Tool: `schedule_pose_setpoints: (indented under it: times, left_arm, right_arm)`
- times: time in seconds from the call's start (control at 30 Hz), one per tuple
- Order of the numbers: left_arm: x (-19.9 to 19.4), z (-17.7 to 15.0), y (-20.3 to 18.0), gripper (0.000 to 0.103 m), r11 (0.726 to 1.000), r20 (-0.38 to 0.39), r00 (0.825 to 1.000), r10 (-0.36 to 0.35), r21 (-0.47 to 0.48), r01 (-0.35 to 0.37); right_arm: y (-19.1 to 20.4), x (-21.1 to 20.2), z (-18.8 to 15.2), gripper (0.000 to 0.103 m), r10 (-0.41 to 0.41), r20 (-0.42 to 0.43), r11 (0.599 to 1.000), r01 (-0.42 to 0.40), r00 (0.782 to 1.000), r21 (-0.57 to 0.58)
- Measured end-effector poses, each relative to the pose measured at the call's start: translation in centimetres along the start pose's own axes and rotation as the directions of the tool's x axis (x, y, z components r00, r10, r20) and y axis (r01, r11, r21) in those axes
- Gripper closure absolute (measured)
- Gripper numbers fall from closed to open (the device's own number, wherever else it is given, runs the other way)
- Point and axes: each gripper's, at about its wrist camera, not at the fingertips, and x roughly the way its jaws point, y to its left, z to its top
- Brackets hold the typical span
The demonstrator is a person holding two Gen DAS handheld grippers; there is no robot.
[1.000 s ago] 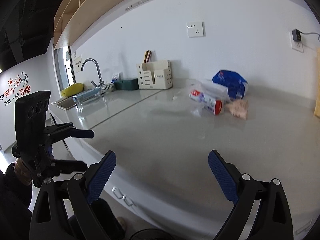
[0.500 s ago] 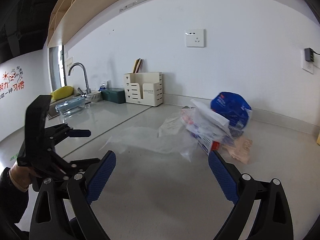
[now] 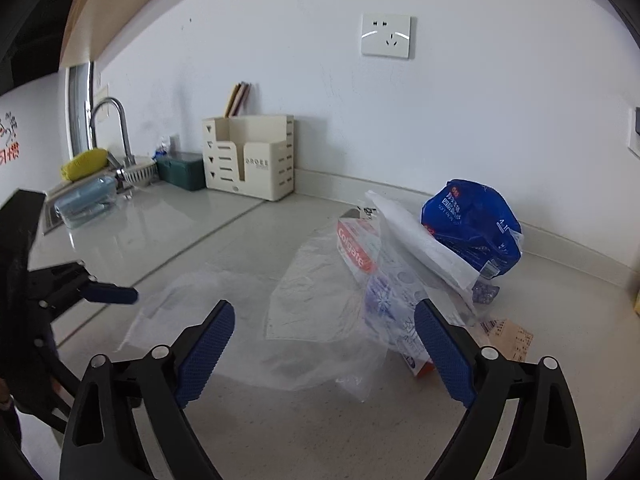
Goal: Collect trash
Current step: 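Move both tools back up to the clear plastic sheet on the counter, then close the left tool on the clear plastic sheet while the right tool grasps the toothpaste box wrapping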
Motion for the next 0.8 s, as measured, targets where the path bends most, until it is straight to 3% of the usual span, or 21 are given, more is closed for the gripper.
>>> schedule_pose_setpoints:
  times: [0.07, 0.2, 0.27, 0.37, 0.43, 0.5, 0.67, 0.8]
  left_arm:
    - [0.5, 0.5, 0.1, 0.009, 1.000, -0.019, 1.000, 0.017, 0.014, -0.017]
    - [1.5, 1.2, 0.3, 0.029, 1.000, -0.056, 0.998, 0.004, 0.006, -0.003]
    - [2.1, 1.2, 0.3, 0.032, 1.000, -0.079, 0.997, 0.008, 0.000, -0.008]
    - [2.6, 1.1, 0.4, 0.052, 1.000, -0.095, 0.995, -0.003, -0.010, 0.002]
    - [2.7, 1.1, 0.6, 0.074, 1.000, -0.102, 0.995, -0.017, -0.024, 0.014]
    - [2.7, 1.0, 0.9, 0.085, 0.999, -0.101, 0.995, -0.024, -0.029, 0.021]
    - [1.6, 1.0, 1.4, 0.091, 0.997, -0.054, 0.997, -0.051, -0.059, 0.048]
    - [0.6, 0.9, 1.6, 0.092, 0.995, -0.018, 0.997, -0.072, -0.066, 0.071]
  right_arm:
    - [-0.4, 1.0, 0.1, 0.017, -0.005, -0.033, 1.000, 0.005, 0.999, 0.000]
    - [-1.5, 2.9, 0.3, 0.027, 0.026, -0.088, 0.999, -0.021, 0.996, 0.050]
    - [-1.9, 3.9, 0.2, 0.035, 0.033, -0.121, 0.998, -0.026, 0.992, 0.063]
    - [-2.1, 4.9, 0.1, 0.042, 0.045, -0.144, 0.998, -0.036, 0.989, 0.060]
    - [-2.3, 5.4, 0.0, 0.050, 0.034, -0.159, 0.997, -0.024, 0.987, 0.068]
    - [-2.3, 5.7, 0.0, 0.057, 0.034, -0.173, 0.997, -0.023, 0.984, 0.068]
    - [-2.3, 6.3, 0.0, 0.088, 0.053, -0.196, 0.997, -0.042, 0.979, 0.063]
    - [-2.6, 6.6, -0.2, 0.097, 0.068, -0.210, 0.995, -0.050, 0.975, 0.090]
